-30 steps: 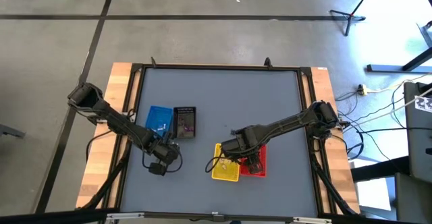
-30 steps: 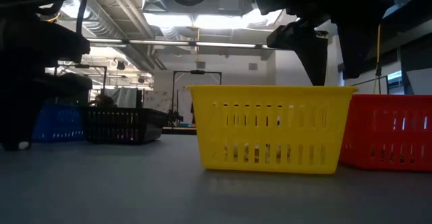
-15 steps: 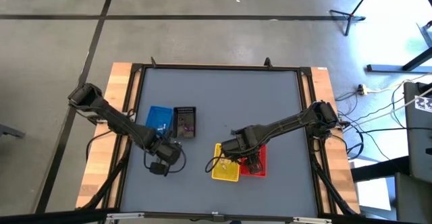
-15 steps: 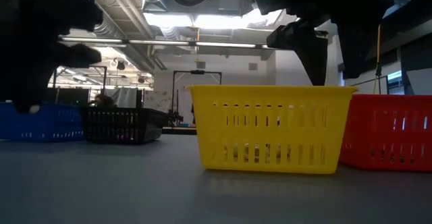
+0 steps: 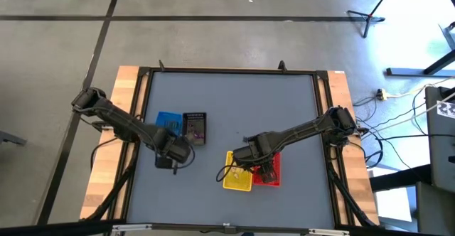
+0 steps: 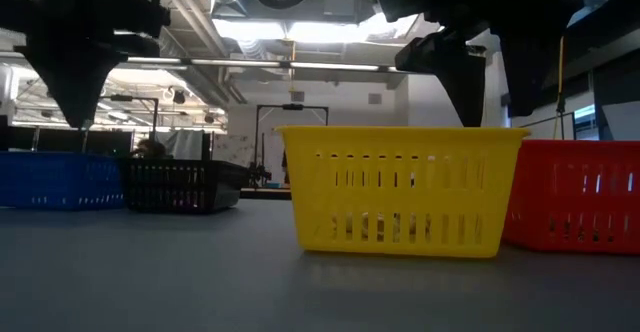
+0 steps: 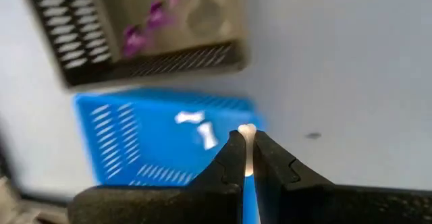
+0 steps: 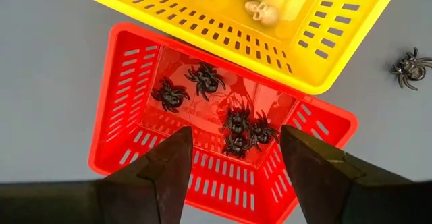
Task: Sort Halloween decoration
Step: Put the bone toy into the blue bin, then put the spider toy into the red bin
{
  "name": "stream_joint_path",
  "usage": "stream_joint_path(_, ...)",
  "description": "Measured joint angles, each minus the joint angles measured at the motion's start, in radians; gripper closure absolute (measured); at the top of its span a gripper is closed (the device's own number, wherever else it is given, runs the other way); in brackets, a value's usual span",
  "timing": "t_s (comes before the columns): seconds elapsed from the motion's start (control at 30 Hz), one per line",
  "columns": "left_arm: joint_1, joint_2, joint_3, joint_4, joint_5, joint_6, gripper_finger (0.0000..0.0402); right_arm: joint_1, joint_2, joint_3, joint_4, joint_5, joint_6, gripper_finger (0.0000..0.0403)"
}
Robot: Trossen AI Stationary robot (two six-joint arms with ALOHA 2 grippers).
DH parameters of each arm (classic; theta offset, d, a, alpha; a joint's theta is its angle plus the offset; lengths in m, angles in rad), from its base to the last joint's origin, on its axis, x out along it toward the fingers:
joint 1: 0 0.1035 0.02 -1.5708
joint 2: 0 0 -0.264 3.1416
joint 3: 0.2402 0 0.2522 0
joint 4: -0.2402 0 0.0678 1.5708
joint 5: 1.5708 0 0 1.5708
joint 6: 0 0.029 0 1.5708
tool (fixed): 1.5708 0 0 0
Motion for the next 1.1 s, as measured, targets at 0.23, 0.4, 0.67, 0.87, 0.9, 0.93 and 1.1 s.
stream_joint_path(0.23, 0.042, -0.001, -0.017, -0.112, -0.042, -0.011, 0.04, 0.0, 0.0, 0.0, 0.0, 0.0, -0.002, 0.0178)
stream_joint_path(0.4, 0.066, -0.001, -0.078, -0.094, -0.06, -0.026, 0.04, 0.0, 0.0, 0.0, 0.0, 0.0, -0.002, 0.0178)
stream_joint_path(0.67, 0.074, -0.001, -0.107, -0.08, -0.105, -0.027, 0.0382, 0.0, 0.0, 0.0, 0.0, 0.0, -0.002, 0.0178)
stream_joint_path(0.87, 0.074, -0.001, -0.107, -0.076, -0.105, -0.053, 0.0343, 0.0, 0.0, 0.0, 0.0, 0.0, -0.003, 0.0178)
stream_joint_path(0.9, 0.074, -0.001, -0.107, -0.076, -0.105, -0.054, 0.0334, 0.0, 0.0, 0.0, 0.0, 0.0, -0.003, 0.0178)
stream_joint_path(0.93, 0.074, -0.001, -0.107, -0.076, -0.105, -0.054, 0.0326, 0.0, 0.0, 0.0, 0.0, 0.0, -0.003, 0.0178)
stream_joint_path(1.1, 0.074, -0.001, -0.107, -0.068, -0.113, -0.083, 0.0286, 0.0, 0.0, 0.0, -0.011, 0.0, -0.01, 0.0178)
